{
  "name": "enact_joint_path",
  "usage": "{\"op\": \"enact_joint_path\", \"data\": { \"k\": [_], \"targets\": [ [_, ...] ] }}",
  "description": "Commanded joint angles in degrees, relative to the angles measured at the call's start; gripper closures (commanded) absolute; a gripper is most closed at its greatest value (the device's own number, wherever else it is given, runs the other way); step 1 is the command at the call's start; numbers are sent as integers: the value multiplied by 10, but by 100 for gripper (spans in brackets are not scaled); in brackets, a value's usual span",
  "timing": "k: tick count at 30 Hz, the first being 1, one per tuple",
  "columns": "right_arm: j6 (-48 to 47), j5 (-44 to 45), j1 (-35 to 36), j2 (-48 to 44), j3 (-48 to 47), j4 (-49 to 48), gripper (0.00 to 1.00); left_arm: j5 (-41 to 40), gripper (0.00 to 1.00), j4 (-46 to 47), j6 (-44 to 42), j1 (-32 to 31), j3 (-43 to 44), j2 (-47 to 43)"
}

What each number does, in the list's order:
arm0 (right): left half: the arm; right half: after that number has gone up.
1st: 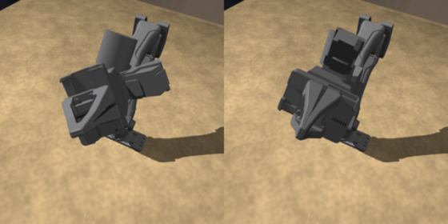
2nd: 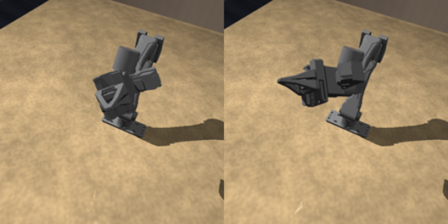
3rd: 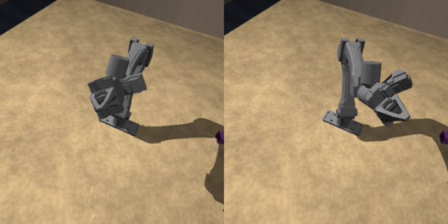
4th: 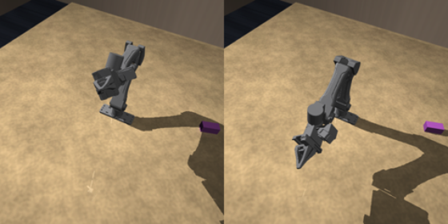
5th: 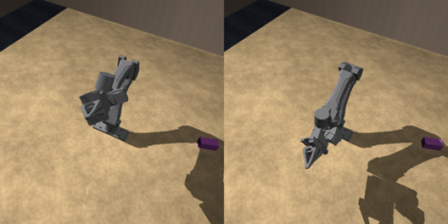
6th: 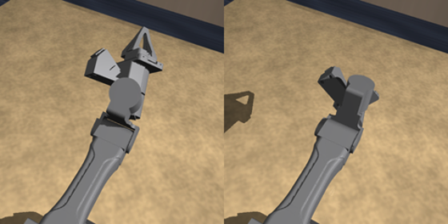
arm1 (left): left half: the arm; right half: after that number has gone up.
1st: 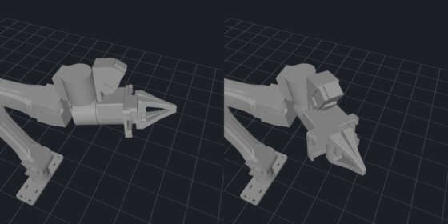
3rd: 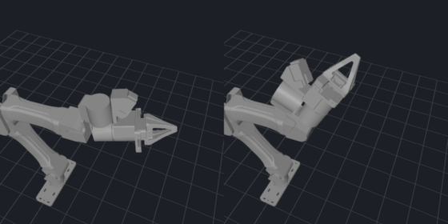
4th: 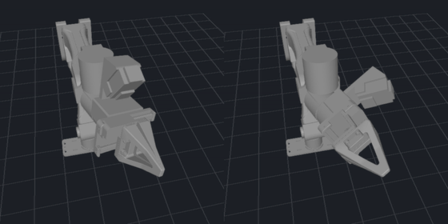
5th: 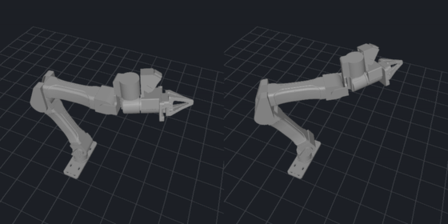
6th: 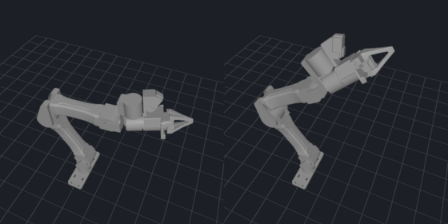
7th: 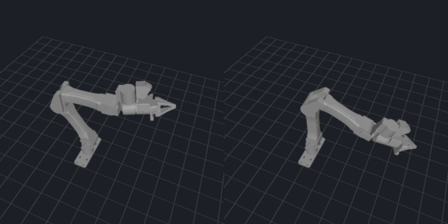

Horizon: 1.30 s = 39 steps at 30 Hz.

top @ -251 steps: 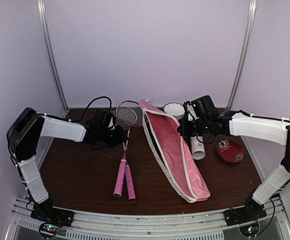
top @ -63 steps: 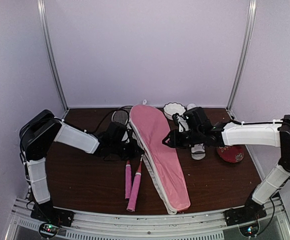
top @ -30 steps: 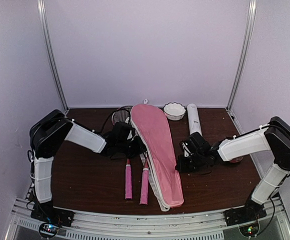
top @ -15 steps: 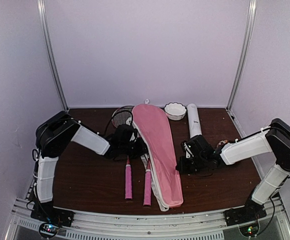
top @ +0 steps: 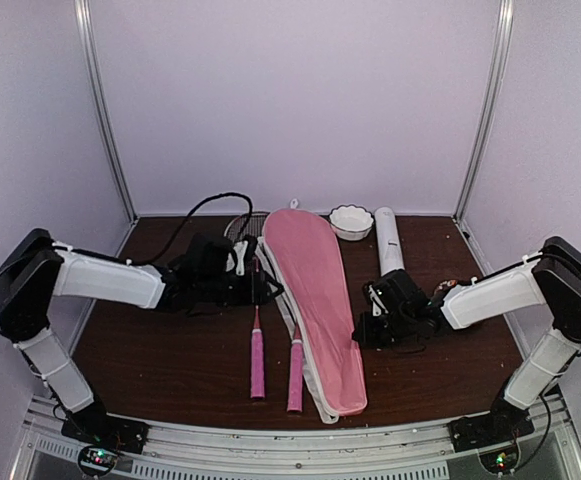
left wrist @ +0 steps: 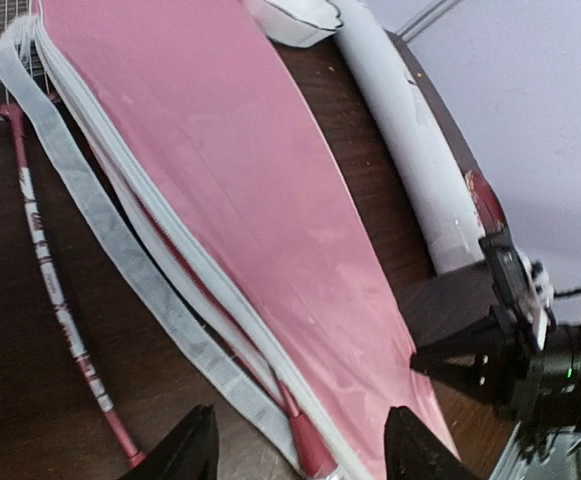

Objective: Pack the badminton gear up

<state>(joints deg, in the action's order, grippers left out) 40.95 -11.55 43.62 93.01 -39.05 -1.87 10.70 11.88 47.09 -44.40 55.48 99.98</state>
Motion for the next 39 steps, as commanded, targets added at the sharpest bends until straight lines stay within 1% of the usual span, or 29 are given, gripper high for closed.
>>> {"op": "enact_joint_path", "data": {
  "k": [1, 4, 6, 8, 9, 12, 14, 17, 20, 23, 30, 34, 39],
  "targets": [
    [-3, -5, -1, 15, 18, 78, 100, -27, 40, -20, -235, -43, -126, -130],
    [-5, -10, -2, 16, 20, 76, 100, -70, 40, -16, -357, -102, -208, -224],
    [-6, -14, -3, 17, 20, 73, 100, -114, 41, -27, -424, -158, -242, -274],
    [-7, -18, -3, 17, 19, 71, 100, -141, 42, -34, -460, -202, -260, -295],
    [-7, -19, -2, 18, 18, 72, 100, -150, 42, -35, -474, -229, -266, -299],
    [-13, -18, -2, 17, 14, 77, 100, -157, 44, -23, -498, -265, -275, -286],
    [-16, -15, -2, 14, 12, 84, 100, -155, 46, -13, -516, -289, -270, -258],
    [-19, -15, -2, 14, 11, 87, 100, -157, 51, -11, -539, -321, -239, -191],
    [-18, -15, -2, 15, 12, 87, 100, -160, 51, -7, -549, -343, -211, -131],
    [-18, -14, -2, 15, 12, 86, 100, -173, 50, 6, -553, -357, -194, -96],
    [-24, -11, -1, 16, 16, 90, 100, -213, 57, 9, -557, -362, -154, -43],
    [-31, -9, 0, 16, 15, 96, 100, -255, 65, 21, -550, -362, -144, -41],
    [-41, -4, 0, 16, 12, 108, 100, -284, 73, 60, -545, -362, -152, -71]
  ]
}}
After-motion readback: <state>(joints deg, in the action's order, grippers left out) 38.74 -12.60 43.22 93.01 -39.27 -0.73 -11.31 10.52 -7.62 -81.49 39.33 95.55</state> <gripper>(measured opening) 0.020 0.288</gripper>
